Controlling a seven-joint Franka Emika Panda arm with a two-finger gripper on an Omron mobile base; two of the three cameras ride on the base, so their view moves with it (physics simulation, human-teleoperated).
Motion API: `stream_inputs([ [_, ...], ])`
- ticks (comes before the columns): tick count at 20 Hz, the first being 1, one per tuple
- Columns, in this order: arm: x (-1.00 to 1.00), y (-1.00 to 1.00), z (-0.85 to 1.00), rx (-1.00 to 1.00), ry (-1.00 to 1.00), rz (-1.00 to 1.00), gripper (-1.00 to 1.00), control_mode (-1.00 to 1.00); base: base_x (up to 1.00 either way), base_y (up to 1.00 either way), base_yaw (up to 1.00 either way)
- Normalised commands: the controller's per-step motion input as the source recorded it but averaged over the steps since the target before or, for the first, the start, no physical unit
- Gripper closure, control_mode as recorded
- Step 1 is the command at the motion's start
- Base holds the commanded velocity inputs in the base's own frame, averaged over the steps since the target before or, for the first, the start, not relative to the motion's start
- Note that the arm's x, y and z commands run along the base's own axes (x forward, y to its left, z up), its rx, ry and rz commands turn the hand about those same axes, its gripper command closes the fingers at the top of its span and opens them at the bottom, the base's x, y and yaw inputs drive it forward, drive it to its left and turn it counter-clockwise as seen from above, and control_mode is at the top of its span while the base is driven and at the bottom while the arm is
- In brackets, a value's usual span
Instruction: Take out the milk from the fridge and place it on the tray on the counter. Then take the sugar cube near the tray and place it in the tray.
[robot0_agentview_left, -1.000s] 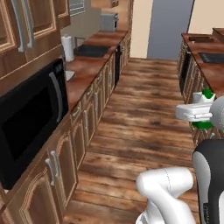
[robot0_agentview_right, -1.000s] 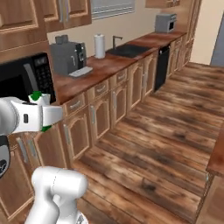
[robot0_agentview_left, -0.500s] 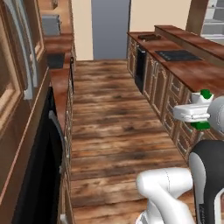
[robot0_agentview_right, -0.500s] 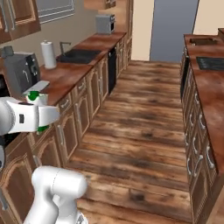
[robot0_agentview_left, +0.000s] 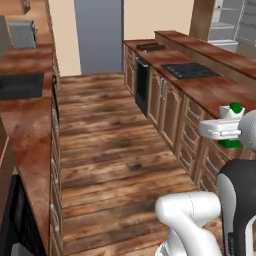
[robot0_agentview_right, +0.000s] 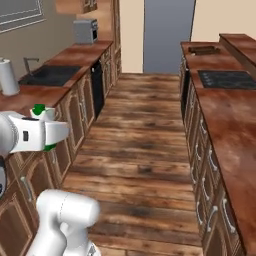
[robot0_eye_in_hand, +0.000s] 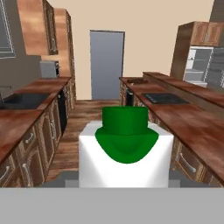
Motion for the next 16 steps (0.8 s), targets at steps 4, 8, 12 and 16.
stream_inputs([
  [4,0.00,0.00,0.00,0.00,0.00,0.00,1.00,1.00,1.00,0.27,-0.18],
  [8,0.00,0.00,0.00,0.00,0.00,0.00,1.00,1.00,1.00,0.11,-0.14],
  [12,0.00,0.00,0.00,0.00,0.00,0.00,1.00,1.00,1.00,0.07,-0.07],
  [16,0.00,0.00,0.00,0.00,0.00,0.00,1.00,1.00,1.00,0.33,-0.09],
])
